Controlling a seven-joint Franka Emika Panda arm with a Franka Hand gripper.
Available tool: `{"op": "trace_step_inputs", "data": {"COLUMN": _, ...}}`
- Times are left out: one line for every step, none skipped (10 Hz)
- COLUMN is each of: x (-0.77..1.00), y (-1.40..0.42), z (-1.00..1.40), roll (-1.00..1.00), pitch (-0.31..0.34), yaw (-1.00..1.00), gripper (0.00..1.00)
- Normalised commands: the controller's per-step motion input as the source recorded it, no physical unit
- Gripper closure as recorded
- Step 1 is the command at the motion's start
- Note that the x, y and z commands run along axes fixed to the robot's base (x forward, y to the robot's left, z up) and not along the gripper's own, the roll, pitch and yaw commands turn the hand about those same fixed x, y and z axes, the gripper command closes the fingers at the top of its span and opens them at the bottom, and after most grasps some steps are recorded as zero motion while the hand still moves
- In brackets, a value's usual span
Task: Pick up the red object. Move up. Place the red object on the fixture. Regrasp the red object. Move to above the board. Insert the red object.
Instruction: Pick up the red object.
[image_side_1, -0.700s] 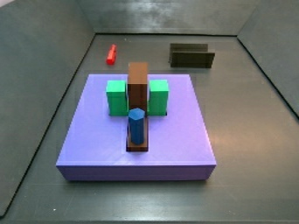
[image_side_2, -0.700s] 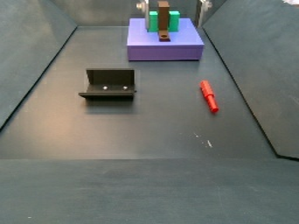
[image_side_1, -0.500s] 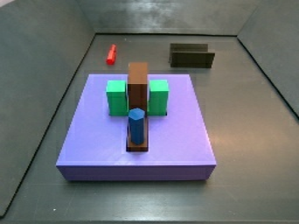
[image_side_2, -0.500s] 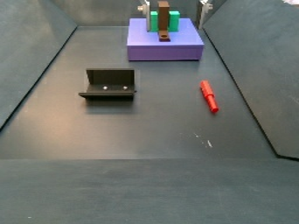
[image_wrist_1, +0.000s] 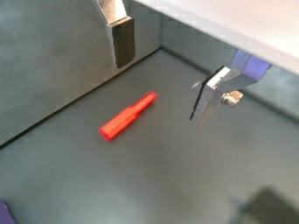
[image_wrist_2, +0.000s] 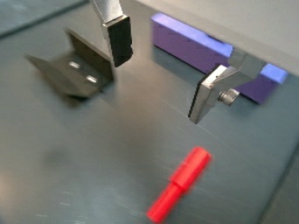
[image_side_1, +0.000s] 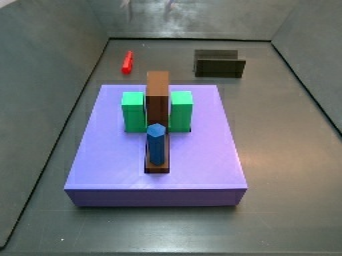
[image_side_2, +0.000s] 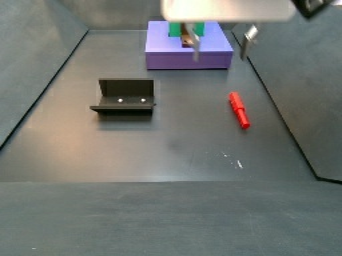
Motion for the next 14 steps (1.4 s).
{"op": "trace_step_inputs", "data": {"x": -0.36, "y": -0.19, "z": -0.88, "roll": 0.06, "pitch": -0.210, "yaw": -0.01, "gripper": 0.00}}
{"op": "trace_step_inputs", "data": {"x": -0.34, "y": -0.15, "z": -0.81, "roll": 0.06, "pitch": -0.250, "yaw": 0.00, "gripper": 0.00}}
{"op": "trace_step_inputs", "data": {"x": -0.24, "y": -0.17, "z": -0.80, "roll": 0.10, "pitch": -0.217, "yaw": 0.00, "gripper": 0.00}}
{"op": "trace_step_inputs", "data": {"x": -0.23, "y": -0.30, "z": -0.77, "roll": 0.07, "pitch": -0.187, "yaw": -0.06, "gripper": 0.00}}
{"op": "trace_step_inputs", "data": {"x": -0.24, "y": -0.24, "z": -0.73, "roll": 0.07, "pitch": -0.216, "yaw": -0.06, "gripper": 0.00}}
{"op": "trace_step_inputs", "data": {"x": -0.05, "y": -0.03, "z": -0.67, "roll": 0.10, "pitch": -0.174, "yaw": -0.09, "gripper": 0.00}}
{"op": "trace_step_inputs", "data": {"x": -0.09, "y": 0.05, "z": -0.68, "roll": 0.17, "pitch": -0.127, "yaw": -0.14, "gripper": 0.00}}
{"op": "trace_step_inputs", "data": {"x": -0.15, "y": 0.05, "z": -0.70, "roll": 0.19, "pitch": -0.119, "yaw": -0.15, "gripper": 0.00}}
{"op": "trace_step_inputs", "data": {"x": -0.07, "y": 0.00, "z": -0.60, "roll": 0.16, "pitch": -0.129, "yaw": -0.12, "gripper": 0.00}}
{"op": "trace_step_inputs", "data": {"x": -0.17, "y": 0.00, "z": -0.57, "roll": 0.18, "pitch": -0.124, "yaw": -0.12, "gripper": 0.00}}
{"op": "trace_step_inputs", "data": {"x": -0.15, "y": 0.05, "z": -0.53, "roll": 0.16, "pitch": -0.099, "yaw": -0.08, "gripper": 0.00}}
{"op": "trace_step_inputs", "data": {"x": -0.07, "y": 0.04, "z": -0.37, "roll": 0.07, "pitch": -0.081, "yaw": 0.00, "gripper": 0.00}}
{"op": "trace_step_inputs", "data": {"x": -0.04, "y": 0.16, "z": -0.01, "roll": 0.00, "pitch": -0.040, "yaw": 0.00, "gripper": 0.00}}
{"op": "trace_step_inputs", "data": {"x": 0.03, "y": 0.11, "z": 0.00, "roll": -0.07, "pitch": -0.027, "yaw": 0.02, "gripper": 0.00}}
